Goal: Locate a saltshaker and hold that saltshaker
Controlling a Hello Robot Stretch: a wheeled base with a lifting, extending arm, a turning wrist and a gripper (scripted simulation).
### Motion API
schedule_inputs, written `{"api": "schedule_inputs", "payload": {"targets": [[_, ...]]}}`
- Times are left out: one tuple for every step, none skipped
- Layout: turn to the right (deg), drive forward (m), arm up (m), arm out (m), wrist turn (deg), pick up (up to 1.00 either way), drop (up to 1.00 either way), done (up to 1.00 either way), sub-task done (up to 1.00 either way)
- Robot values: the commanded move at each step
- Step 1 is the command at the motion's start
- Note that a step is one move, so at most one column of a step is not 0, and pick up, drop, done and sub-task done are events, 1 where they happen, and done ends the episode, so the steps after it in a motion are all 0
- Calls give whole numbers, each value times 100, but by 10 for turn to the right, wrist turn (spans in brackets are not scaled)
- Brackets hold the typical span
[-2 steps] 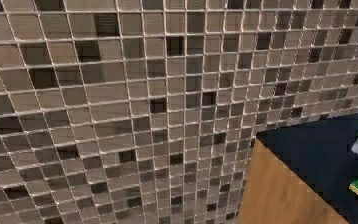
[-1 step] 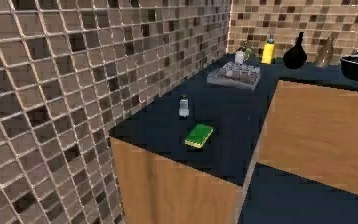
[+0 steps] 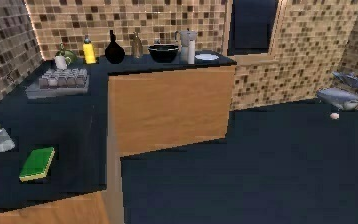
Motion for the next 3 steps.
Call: {"api": "schedule_inputs", "payload": {"targets": [[0,50,0,0,0,0,0,0,0],[-120,0,0,0,0,0,0,0,0],[-30,0,0,0,0,0,0,0,0]]}}
